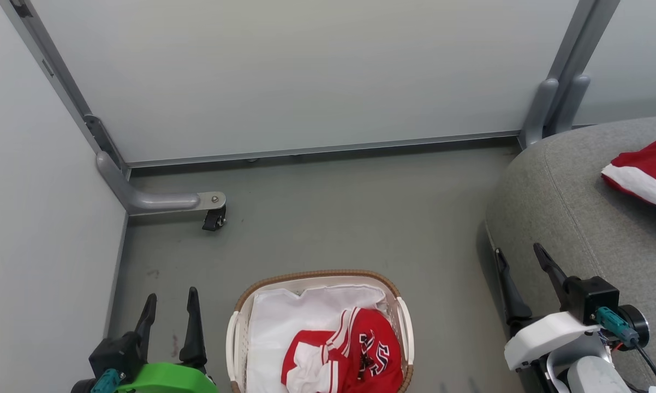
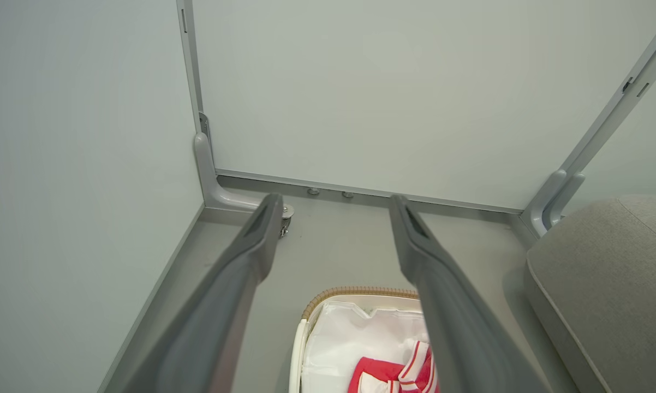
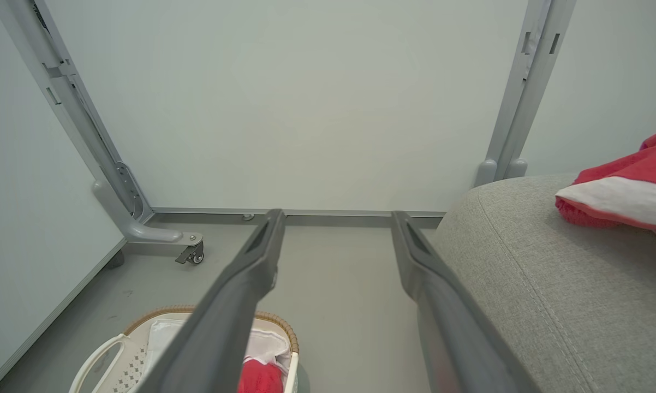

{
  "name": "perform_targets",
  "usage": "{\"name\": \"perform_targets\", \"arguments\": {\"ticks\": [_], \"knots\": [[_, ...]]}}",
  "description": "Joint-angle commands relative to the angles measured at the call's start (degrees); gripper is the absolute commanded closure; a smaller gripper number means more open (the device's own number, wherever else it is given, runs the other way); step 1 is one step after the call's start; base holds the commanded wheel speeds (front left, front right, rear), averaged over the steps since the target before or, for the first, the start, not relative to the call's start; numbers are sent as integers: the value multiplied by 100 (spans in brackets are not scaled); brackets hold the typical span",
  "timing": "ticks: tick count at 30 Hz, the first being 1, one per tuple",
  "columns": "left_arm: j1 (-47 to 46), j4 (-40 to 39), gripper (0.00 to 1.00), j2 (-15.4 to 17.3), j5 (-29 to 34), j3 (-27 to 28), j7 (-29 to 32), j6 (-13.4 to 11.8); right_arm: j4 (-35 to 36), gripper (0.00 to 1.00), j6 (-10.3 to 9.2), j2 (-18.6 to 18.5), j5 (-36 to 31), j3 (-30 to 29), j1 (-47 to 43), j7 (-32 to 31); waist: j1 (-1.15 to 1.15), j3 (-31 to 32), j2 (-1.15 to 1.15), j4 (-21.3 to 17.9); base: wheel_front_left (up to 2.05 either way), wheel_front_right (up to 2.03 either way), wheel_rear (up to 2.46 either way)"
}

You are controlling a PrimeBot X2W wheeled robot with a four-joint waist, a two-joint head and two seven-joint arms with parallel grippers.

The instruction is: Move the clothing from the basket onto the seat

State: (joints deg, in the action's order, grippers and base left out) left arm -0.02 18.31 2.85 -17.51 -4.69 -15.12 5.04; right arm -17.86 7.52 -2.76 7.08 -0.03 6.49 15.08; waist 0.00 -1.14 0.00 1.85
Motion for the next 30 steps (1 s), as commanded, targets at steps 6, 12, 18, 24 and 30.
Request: {"name": "perform_targets", "arguments": {"ticks": [6,12,18,24,30], "knots": [[-52,9,0,8,64,8,-5,41,38,0,-6,-24,-71,-62,38,14,0,-30,0,-22,0,0,0],[-200,8,0,8,167,-54,-5,74,100,0,-6,-26,-110,-120,142,14,0,-173,0,-90,0,0,0],[-642,166,0,8,375,-447,-4,151,215,0,-6,-24,-195,-255,392,14,0,-536,0,-211,0,0,0],[-1354,510,0,12,442,-1136,-5,215,487,0,-6,-23,-227,-296,823,14,0,-1230,0,-449,0,0,0],[-2138,1145,0,17,483,-1843,-4,239,693,0,-6,-22,-206,-281,1357,14,0,-2059,0,-807,0,0,0]]}}
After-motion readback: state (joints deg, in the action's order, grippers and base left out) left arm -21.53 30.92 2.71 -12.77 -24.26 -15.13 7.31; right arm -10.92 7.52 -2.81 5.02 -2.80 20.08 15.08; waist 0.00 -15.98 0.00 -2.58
